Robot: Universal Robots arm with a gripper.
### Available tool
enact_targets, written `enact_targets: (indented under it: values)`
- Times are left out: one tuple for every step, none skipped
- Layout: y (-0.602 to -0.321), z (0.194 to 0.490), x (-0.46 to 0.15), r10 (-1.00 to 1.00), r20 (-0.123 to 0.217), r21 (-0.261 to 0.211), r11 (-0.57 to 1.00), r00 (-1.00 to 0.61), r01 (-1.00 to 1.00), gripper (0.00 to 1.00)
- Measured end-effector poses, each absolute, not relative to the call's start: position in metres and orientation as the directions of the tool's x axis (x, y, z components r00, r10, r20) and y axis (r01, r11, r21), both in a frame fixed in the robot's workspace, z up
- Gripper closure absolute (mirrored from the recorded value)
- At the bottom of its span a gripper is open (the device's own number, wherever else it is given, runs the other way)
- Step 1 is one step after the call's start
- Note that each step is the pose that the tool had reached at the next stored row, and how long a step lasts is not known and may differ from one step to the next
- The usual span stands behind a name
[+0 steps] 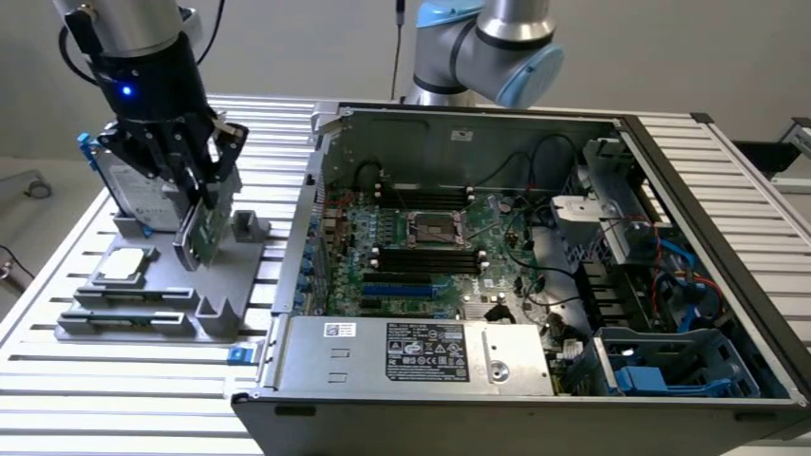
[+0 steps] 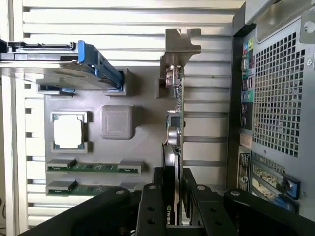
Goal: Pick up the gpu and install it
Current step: 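Pick up the gpu and move the gpu toward the slot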
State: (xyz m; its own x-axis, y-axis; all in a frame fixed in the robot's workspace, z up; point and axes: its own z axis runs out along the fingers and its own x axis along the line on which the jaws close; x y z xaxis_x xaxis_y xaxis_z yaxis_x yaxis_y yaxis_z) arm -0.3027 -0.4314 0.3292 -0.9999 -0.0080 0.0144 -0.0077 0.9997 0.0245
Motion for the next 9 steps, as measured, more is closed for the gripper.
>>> enact_targets:
  values:
    - [-0.431,0.333,-0.302,-0.008,0.014,0.025,1.000,-1.000,-0.008,0.73]
    - [-0.431,0.338,-0.301,-0.008,0.014,0.025,1.000,-1.000,-0.008,0.73]
    - [-0.431,0.342,-0.300,-0.008,0.014,0.025,1.000,-1.000,-0.008,0.73]
    - [-0.432,0.346,-0.299,-0.008,0.015,0.025,1.000,-1.000,-0.008,0.73]
    - [-0.432,0.349,-0.297,-0.008,0.014,0.027,1.000,-1.000,-0.008,0.73]
    - [-0.432,0.352,-0.296,-0.008,0.014,0.028,1.000,-1.000,-0.008,0.73]
    - [-0.432,0.355,-0.294,-0.008,0.014,0.029,1.000,-1.000,-0.008,0.73]
    - [-0.433,0.358,-0.293,-0.008,0.014,0.031,1.000,-1.000,-0.008,0.73]
    - [-0.433,0.361,-0.291,-0.008,0.014,0.032,0.999,-1.000,-0.008,0.73]
